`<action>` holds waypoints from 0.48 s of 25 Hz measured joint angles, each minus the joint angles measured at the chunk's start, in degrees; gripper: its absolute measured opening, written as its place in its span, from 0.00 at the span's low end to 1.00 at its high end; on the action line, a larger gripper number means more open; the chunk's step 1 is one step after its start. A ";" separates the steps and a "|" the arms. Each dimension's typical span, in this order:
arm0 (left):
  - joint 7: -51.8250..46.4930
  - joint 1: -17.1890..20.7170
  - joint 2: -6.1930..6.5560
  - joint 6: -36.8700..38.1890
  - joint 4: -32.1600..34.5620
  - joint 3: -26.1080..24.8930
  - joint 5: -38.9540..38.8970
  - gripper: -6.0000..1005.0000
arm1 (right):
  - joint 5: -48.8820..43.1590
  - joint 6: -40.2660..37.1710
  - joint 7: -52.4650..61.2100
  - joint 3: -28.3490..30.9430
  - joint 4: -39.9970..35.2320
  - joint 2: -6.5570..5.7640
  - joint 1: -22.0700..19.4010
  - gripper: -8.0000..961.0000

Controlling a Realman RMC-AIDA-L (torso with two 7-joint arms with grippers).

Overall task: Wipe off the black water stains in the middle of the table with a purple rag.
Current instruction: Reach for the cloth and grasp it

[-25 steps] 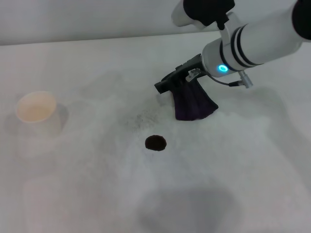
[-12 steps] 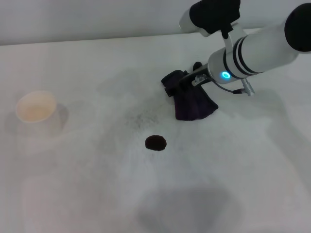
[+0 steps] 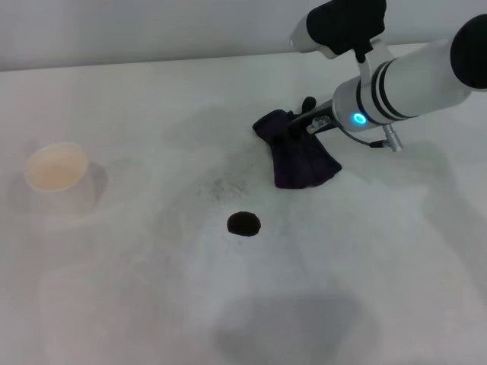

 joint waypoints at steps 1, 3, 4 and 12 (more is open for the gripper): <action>0.07 -0.06 0.00 0.00 0.00 0.00 0.00 0.88 | -0.02 -0.05 0.00 0.00 0.20 -0.01 0.00 0.85; 0.11 -0.11 -0.02 0.00 0.00 0.00 0.00 0.88 | -0.04 -0.28 0.01 0.00 0.91 -0.02 0.13 0.84; 0.11 -0.11 -0.02 -0.07 0.00 0.00 0.00 0.88 | 0.02 -0.45 0.01 0.00 1.31 -0.02 0.22 0.83; 0.15 -0.58 0.03 -1.30 0.00 0.00 0.00 0.88 | 0.25 -0.83 0.04 0.08 2.15 -0.02 0.22 0.71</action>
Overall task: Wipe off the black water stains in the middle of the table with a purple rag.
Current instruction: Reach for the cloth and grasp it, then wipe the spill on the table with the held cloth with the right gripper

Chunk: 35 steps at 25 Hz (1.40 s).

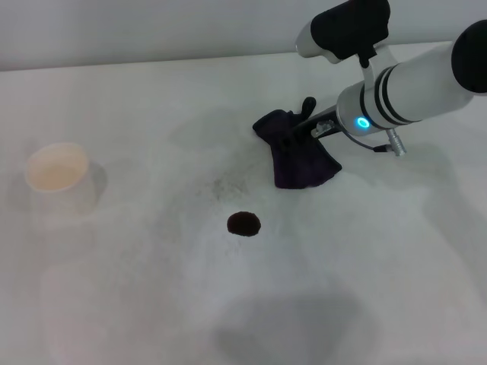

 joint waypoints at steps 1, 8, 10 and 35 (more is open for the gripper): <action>0.00 -0.04 0.01 -0.01 0.00 0.00 0.00 0.88 | 0.00 -0.01 0.00 0.00 0.06 0.00 -0.03 0.67; 0.02 -0.32 0.01 -0.01 0.00 0.00 0.00 0.88 | 0.00 -0.03 0.00 0.00 1.50 0.00 0.20 0.52; 0.02 -0.39 -0.02 -0.05 0.00 0.00 0.00 0.88 | 0.00 -0.08 0.00 0.00 1.65 0.00 0.22 0.51; 0.02 -0.16 -0.16 -0.09 0.00 -0.39 -0.29 0.88 | -0.50 2.44 -1.08 -0.23 -1.50 -0.51 0.14 0.27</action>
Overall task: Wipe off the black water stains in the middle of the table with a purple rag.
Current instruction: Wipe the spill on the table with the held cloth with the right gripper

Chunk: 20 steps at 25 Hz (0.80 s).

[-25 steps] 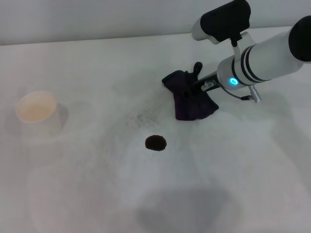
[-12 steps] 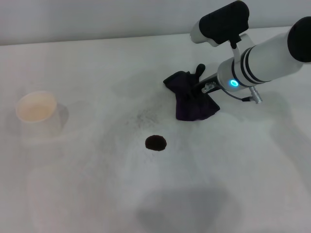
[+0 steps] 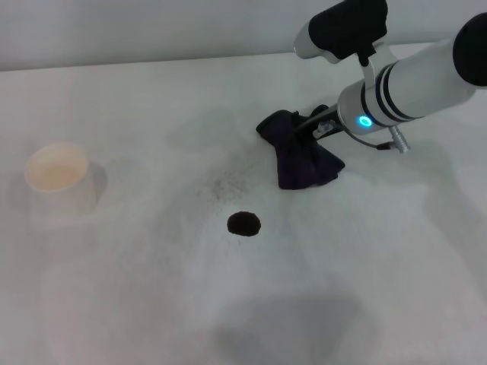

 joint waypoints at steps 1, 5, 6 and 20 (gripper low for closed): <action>0.00 0.05 0.00 0.00 0.00 -0.02 -0.06 0.88 | 0.00 0.11 -0.30 0.03 -0.51 -0.04 -0.14 0.24; 0.00 0.10 0.00 0.00 0.00 -0.05 -0.10 0.88 | 0.00 2.07 -3.18 2.11 -1.75 -0.26 -0.32 0.15; 0.00 0.08 0.00 0.00 0.00 -0.06 -0.11 0.88 | 0.00 2.07 -3.18 2.11 -1.75 -0.26 -0.32 0.14; -0.04 -0.21 0.00 0.00 0.03 -0.12 -0.31 0.88 | -1.18 12.76 -11.76 9.49 -6.85 -0.27 -0.44 0.09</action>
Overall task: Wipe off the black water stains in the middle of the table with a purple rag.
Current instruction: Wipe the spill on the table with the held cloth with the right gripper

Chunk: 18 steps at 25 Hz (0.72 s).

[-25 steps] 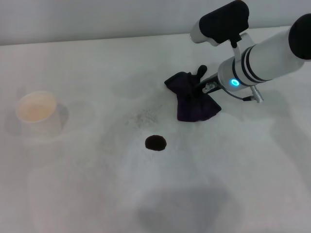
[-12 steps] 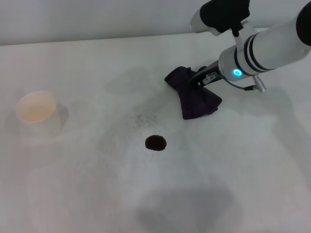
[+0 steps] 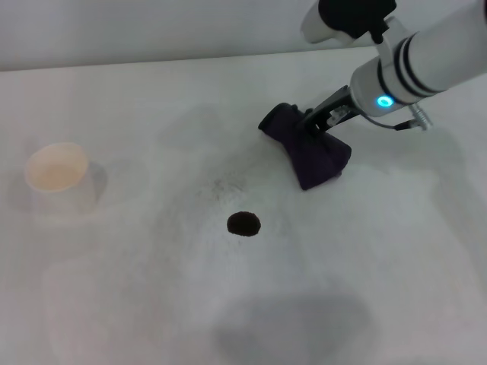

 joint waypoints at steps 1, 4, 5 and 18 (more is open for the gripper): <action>0.00 -0.07 0.00 0.00 0.05 -0.01 -0.01 0.88 | 0.34 2.29 -1.77 1.37 -0.80 0.15 -0.01 0.09; 0.00 -0.17 0.00 0.00 0.16 -0.02 -0.01 0.88 | 2.04 5.58 -4.75 2.40 -1.97 0.31 0.00 0.09; -0.02 -0.25 0.00 0.02 0.17 -0.02 -0.02 0.88 | 3.08 6.95 -6.05 2.39 -2.33 0.36 0.08 0.09; 0.00 -1.68 -0.09 0.04 0.27 -0.02 -2.23 0.88 | 22.57 8.23 -20.50 -7.40 4.60 0.86 3.25 0.09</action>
